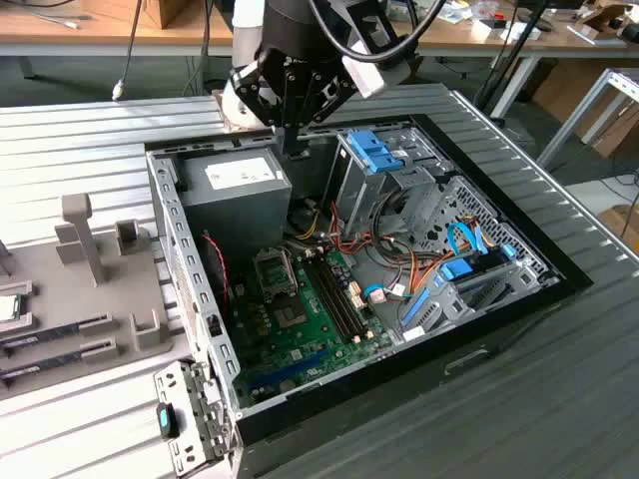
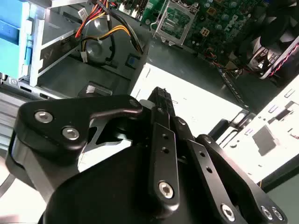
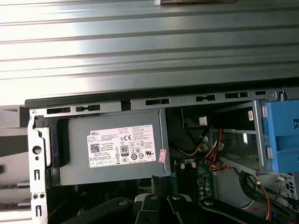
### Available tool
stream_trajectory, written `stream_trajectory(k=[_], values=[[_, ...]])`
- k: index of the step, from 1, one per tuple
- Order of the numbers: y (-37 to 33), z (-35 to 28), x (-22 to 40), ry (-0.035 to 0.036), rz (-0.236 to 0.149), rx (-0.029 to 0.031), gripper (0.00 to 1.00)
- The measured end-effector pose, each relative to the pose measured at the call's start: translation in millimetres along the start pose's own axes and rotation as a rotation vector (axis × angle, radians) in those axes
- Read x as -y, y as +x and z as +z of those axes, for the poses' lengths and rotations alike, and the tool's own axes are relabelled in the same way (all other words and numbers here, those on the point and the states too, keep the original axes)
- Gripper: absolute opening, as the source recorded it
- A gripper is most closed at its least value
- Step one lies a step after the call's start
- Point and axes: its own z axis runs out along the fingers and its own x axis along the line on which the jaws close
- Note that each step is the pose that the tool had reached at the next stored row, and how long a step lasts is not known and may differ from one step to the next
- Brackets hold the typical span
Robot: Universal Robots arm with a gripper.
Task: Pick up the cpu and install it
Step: 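Reach for the cpu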
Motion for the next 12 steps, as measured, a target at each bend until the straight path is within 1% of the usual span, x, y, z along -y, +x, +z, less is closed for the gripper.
stream_trajectory(k=[2, 12], values=[[2.8, -0.1, 0.2, 0.0000, 0.000, 0.0000, 0.11], [8.3, -0.2, 0.6, 0.0000, 0.000, 0.0000, 0.11]])
